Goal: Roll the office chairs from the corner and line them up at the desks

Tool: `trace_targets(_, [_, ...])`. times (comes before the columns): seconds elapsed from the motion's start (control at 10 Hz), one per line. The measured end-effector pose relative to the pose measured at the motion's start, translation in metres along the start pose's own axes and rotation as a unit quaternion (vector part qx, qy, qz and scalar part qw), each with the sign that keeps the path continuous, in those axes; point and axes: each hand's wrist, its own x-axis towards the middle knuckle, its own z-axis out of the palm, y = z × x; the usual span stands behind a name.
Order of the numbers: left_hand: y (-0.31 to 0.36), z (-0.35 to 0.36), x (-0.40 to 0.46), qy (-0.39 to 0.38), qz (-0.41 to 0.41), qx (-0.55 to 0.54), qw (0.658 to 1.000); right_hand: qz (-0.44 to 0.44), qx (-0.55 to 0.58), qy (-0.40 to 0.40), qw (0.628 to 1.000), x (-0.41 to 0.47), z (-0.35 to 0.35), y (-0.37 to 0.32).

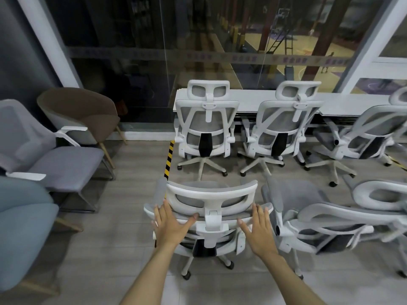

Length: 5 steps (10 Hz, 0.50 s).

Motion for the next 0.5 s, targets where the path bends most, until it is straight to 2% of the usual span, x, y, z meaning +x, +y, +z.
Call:
trace_targets(0.1, [-0.004, 0.002, 0.002, 0.012, 0.015, -0.012, 1.000, -0.009, -0.001, -0.001, 1.000, -0.002, -0.003, -0.003])
trace_targets(0.3, [-0.012, 0.010, -0.011, 0.083, 0.043, -0.031, 0.995, -0.060, 0.003, 0.013, 0.998, -0.009, -0.015, 0.008])
trace_targets(0.5, [-0.004, 0.030, -0.055, 0.172, 0.067, -0.043, 0.982, -0.174, 0.040, 0.077, 0.981, 0.001, -0.036, 0.049])
